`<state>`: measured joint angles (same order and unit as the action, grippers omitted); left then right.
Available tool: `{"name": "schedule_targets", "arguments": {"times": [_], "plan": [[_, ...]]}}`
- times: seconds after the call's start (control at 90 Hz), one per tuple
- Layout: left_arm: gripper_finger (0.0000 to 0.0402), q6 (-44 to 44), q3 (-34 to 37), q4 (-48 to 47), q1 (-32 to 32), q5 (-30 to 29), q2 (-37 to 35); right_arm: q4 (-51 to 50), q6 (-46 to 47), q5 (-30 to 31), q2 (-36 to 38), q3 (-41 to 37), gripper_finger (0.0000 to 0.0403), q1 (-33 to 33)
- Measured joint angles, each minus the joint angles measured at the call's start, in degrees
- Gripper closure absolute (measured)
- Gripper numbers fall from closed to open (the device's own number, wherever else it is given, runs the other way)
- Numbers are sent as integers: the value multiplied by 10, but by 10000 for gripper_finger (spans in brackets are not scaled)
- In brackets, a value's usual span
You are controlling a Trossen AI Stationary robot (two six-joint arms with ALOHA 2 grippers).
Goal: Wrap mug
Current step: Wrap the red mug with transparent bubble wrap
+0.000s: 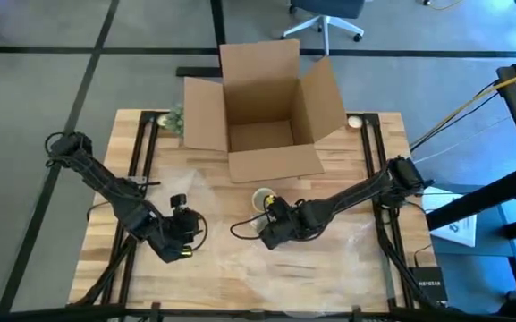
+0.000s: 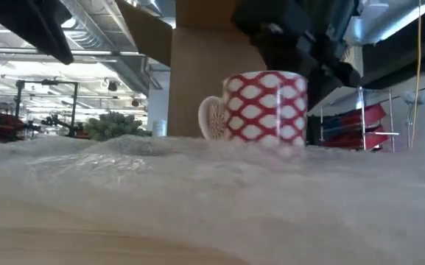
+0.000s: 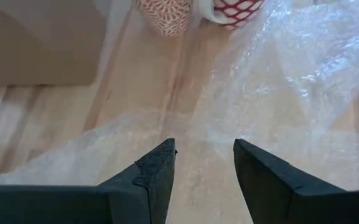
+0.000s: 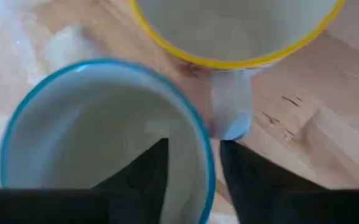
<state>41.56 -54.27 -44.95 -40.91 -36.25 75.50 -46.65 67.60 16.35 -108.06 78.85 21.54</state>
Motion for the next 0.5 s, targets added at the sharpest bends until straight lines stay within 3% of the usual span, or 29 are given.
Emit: {"name": "schedule_targets", "arguments": {"times": [0.133,0.267,0.5], "plan": [[254,-11,0,11,0,0,0,-4,-20,23,2,0,387,-2],[254,-15,0,11,0,0,0,-48,-33,47,3,25,384,-2],[254,-15,0,11,0,0,0,-190,-62,41,29,149,395,31]]}}
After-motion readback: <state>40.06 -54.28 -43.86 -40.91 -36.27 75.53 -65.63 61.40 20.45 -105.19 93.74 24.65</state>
